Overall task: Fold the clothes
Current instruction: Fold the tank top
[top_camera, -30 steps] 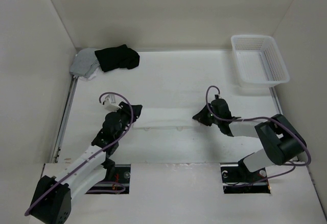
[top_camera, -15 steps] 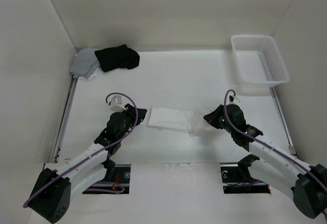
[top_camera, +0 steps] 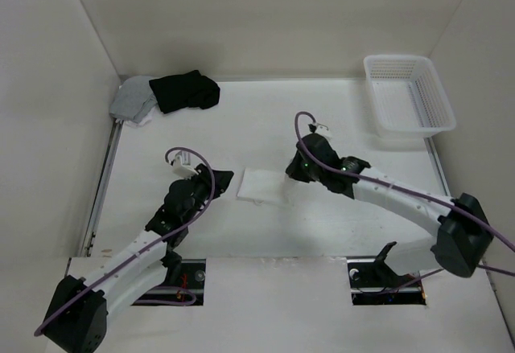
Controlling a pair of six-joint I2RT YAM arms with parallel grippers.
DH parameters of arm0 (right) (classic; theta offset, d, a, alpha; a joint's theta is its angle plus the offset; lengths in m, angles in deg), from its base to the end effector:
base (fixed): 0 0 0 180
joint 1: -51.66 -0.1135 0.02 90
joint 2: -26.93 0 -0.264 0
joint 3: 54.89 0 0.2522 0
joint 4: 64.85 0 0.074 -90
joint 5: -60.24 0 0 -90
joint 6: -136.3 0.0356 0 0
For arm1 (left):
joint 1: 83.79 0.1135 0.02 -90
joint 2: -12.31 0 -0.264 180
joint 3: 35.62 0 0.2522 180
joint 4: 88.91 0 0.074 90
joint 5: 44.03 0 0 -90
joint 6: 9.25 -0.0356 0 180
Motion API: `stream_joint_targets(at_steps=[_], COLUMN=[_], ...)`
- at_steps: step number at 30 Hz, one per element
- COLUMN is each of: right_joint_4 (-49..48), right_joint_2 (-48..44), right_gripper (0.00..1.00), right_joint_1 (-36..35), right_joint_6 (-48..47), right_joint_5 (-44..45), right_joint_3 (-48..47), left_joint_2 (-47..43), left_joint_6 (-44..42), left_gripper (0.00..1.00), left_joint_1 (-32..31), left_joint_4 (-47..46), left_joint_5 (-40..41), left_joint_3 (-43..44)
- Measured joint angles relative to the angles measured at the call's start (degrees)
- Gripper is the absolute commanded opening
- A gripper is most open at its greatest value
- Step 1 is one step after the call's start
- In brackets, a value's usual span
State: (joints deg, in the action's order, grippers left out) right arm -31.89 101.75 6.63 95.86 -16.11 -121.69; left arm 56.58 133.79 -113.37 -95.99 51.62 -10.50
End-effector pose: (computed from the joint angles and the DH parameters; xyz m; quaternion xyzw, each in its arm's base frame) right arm 0.2057 0.1940 0.2619 0.0850 0.9008 0.2294 0.3588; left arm 0.1550 -0.0839 0.1922 -0.1882 0.7541 -0.3858 0.4971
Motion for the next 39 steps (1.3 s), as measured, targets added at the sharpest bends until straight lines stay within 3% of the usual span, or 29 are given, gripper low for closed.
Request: stream_joint_targets(at_steps=[9,15,18,21,26,31,35,39], right_joint_4=[4.13,4.81,5.05,3.26,-2.99,-13.03,-18.97,-26.14], right_joint_2=[22.45,33.44,34.34,31.21,16.92,8.87,11.1,15.02], right_gripper=[0.1,0.46,0.5,0.44,0.08,0.05,0.04,0.04], right_joint_1=[-6.23,-9.14,-10.25,-11.39,-12.02,-9.05,-3.63,1.22], right_joint_6=[0.63,2.67,3.15,3.1,2.38,0.83,-0.35,-0.85], right_joint_5=[0.9,0.66,0.52,0.63,1.05,-0.37,-3.96,-7.76], right_joint_3=[-21.0,-27.54,-27.69,-25.77,-13.79,-0.24,5.97,7.69], left_joint_2=[-5.62,-7.04,-7.3,-7.15,-3.17,6.21,16.59,27.98], left_joint_6=[0.61,1.42,1.64,1.68,1.66,1.03,-0.48,-1.11], left_gripper=[0.29,0.29,0.29,0.3,0.3,0.32,0.32,0.31], left_joint_1=[4.83,9.05,10.21,10.27,7.87,-0.15,-6.21,-7.98], left_joint_4=[0.07,0.07,0.31,0.22,-0.44,-2.8,-6.73,-12.66], left_joint_5=[-4.79,-9.05,-10.4,-10.82,-10.01,-7.28,-4.98,-4.31], left_joint_3=[-2.27,-3.58,-4.04,-4.04,-3.5,0.04,5.53,9.88])
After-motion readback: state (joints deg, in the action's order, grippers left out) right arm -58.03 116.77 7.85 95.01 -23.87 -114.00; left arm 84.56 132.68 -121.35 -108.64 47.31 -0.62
